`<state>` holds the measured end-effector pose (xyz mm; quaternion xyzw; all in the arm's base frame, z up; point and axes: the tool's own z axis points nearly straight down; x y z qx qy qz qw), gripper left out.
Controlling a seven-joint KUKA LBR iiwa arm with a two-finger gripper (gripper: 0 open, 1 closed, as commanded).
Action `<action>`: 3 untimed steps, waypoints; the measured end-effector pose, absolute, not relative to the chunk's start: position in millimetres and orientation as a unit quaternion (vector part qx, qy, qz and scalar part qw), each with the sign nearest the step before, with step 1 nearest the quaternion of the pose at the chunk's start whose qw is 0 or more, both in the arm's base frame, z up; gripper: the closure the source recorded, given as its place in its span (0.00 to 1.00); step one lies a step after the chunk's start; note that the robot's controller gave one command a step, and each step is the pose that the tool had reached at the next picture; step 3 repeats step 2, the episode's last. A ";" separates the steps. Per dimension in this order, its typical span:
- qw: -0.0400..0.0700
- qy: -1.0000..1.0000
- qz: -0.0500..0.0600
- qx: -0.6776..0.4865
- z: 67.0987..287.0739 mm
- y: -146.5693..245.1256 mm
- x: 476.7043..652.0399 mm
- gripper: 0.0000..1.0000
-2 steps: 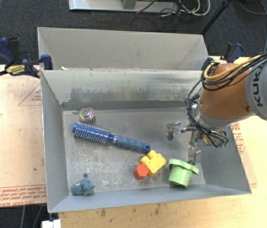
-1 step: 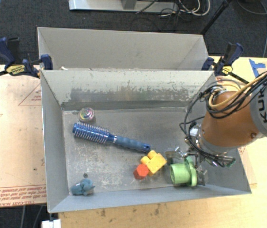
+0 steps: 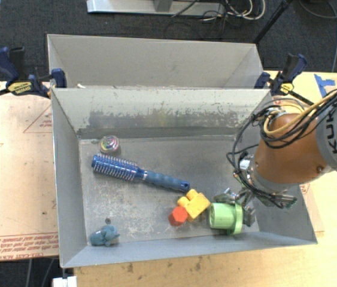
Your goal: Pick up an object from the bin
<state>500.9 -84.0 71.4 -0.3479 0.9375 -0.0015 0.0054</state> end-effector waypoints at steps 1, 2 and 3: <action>0.005 0.944 -0.003 -0.329 176.8 -116.8 526.6 1.00; 0.005 0.940 -0.003 -0.341 298.3 -114.8 518.5 1.00; 0.005 0.940 -0.003 -0.341 298.3 -114.8 518.5 1.00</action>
Offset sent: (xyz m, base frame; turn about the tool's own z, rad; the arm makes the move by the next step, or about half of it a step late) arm 0.0227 -0.0316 0.1012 0.0344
